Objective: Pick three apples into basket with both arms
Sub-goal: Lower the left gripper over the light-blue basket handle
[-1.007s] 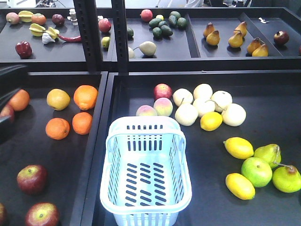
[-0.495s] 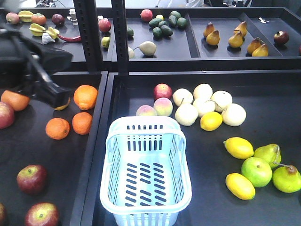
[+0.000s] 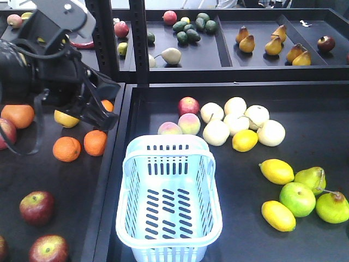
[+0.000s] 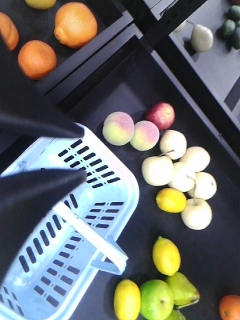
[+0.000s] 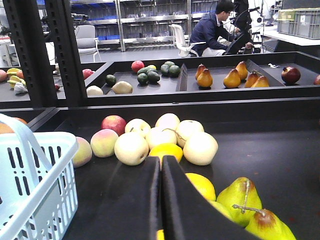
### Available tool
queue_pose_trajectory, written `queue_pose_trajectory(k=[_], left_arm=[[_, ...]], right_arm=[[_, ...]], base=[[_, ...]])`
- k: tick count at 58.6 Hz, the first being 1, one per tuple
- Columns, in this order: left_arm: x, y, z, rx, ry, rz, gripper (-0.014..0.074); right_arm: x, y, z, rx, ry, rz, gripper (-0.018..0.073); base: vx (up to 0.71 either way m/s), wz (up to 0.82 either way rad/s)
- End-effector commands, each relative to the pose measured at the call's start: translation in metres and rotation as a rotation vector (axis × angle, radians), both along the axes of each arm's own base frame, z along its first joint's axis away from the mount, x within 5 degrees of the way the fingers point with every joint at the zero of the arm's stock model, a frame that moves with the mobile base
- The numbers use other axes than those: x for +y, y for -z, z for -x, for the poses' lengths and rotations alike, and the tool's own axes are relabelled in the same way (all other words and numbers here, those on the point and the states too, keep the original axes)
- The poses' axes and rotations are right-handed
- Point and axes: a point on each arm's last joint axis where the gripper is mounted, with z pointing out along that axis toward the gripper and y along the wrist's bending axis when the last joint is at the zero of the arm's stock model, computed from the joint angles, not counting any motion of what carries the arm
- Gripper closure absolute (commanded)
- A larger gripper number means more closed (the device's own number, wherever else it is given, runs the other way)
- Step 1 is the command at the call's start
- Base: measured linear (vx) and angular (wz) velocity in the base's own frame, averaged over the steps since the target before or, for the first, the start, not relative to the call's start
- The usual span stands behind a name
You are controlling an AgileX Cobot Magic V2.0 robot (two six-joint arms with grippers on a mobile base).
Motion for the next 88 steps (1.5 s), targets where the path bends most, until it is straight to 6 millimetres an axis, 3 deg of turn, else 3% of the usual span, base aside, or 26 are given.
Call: queue_pose_trajectory(k=[1, 6, 11, 23, 37, 51, 88], left_arm=[[-0.002, -0.02, 0.001, -0.095, 0.007, 0.061, 0.026], [-0.005, -0.016, -0.002, -0.087, 0.023, 0.039, 0.0151], [-0.011, -0.012, -0.003, -0.073, 0.069, 0.009, 0.011], [-0.036, -0.001, -0.015, -0.047, 0.238, -0.093, 0.0145], [-0.054, 0.027, -0.04, 0.077, 0.279, -0.151, 0.0178], [-0.062, 0.051, -0.053, 0.138, 0.287, -0.181, 0.0178], [-0.071, 0.081, -0.07, 0.17, 0.308, -0.225, 0.0178]], right_arm=[[0.0, -0.003, 0.0, -0.072, -0.001, 0.011, 0.0568], [0.0, -0.003, 0.0, -0.072, -0.001, 0.011, 0.0568], [0.0, -0.003, 0.0, -0.072, -0.001, 0.011, 0.0568], [0.0, -0.003, 0.0, -0.072, -0.001, 0.011, 0.0568], [0.0, -0.003, 0.0, -0.072, -0.001, 0.011, 0.0568], [0.0, -0.003, 0.0, -0.072, -0.001, 0.011, 0.0568], [0.0, -0.003, 0.0, -0.072, -0.001, 0.011, 0.0568]], base=[[0.0, 0.0], [0.0, 0.0], [0.0, 0.0], [0.0, 0.0], [0.0, 0.0], [0.0, 0.0], [0.0, 0.0]])
